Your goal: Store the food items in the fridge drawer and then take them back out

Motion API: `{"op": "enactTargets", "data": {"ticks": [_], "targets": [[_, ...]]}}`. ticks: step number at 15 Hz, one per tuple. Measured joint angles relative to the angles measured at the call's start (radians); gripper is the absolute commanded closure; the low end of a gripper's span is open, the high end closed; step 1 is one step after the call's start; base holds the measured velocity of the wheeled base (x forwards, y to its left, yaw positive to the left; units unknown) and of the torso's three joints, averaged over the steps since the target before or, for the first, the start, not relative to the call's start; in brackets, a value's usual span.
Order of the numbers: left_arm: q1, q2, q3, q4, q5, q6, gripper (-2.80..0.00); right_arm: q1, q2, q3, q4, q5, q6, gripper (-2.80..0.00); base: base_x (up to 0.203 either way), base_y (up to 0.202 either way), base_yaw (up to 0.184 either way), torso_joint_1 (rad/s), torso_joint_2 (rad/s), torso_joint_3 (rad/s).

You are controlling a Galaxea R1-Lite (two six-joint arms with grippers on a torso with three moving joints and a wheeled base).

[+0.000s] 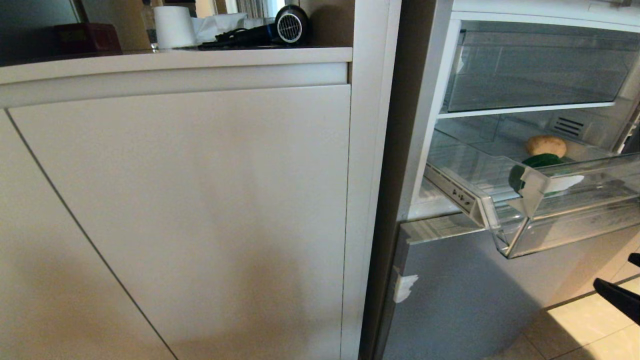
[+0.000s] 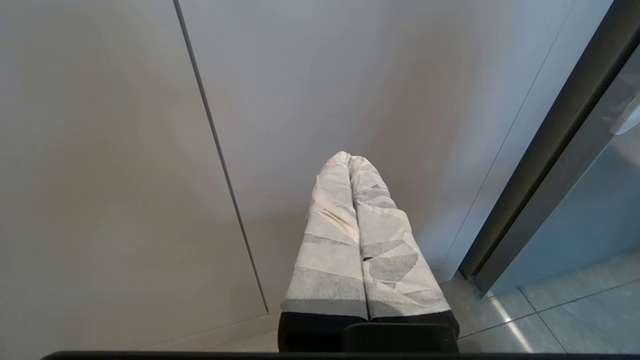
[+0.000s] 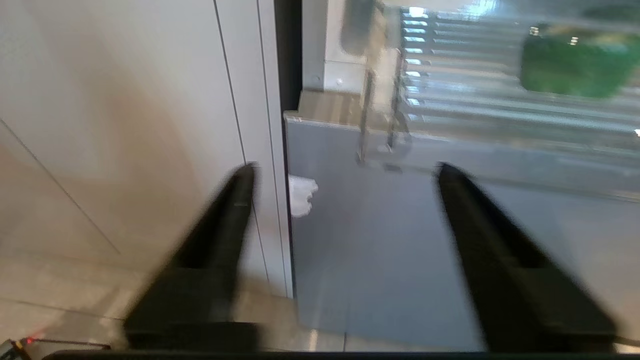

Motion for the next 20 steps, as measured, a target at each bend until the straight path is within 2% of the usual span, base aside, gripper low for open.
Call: {"op": "enactTargets", "data": {"ticks": [3,6,10,15,17,20], "targets": [[0.0,0.0,0.0,0.0,0.0,0.0,0.0,-0.01,-0.058,-0.112,0.042,-0.003,-0.001,0.0,0.0,0.0,0.0,0.0,0.0,0.0],[0.0,0.0,0.0,0.0,0.0,0.0,0.0,-0.022,-0.024,-0.351,0.142,-0.035,0.005,0.0,0.0,0.0,0.0,0.0,0.0,0.0],[0.0,0.0,0.0,0.0,0.0,0.0,0.0,-0.075,0.224,-0.706,0.306,-0.118,0.04,0.0,0.0,0.0,0.0,0.0,0.0,0.0],[0.0,0.0,0.0,0.0,0.0,0.0,0.0,-0.259,0.619,-1.089,0.602,-0.128,0.063,0.0,0.0,0.0,0.0,0.0,0.0,0.0],[0.0,0.0,0.0,0.0,0.0,0.0,0.0,-0.327,0.722,-1.163,0.693,-0.126,0.066,0.0,0.0,0.0,0.0,0.0,0.0,0.0],[0.0,0.0,0.0,0.0,0.0,0.0,0.0,-0.369,0.82,-1.19,0.728,-0.118,0.07,0.0,0.0,0.0,0.0,0.0,0.0,0.0]]}}
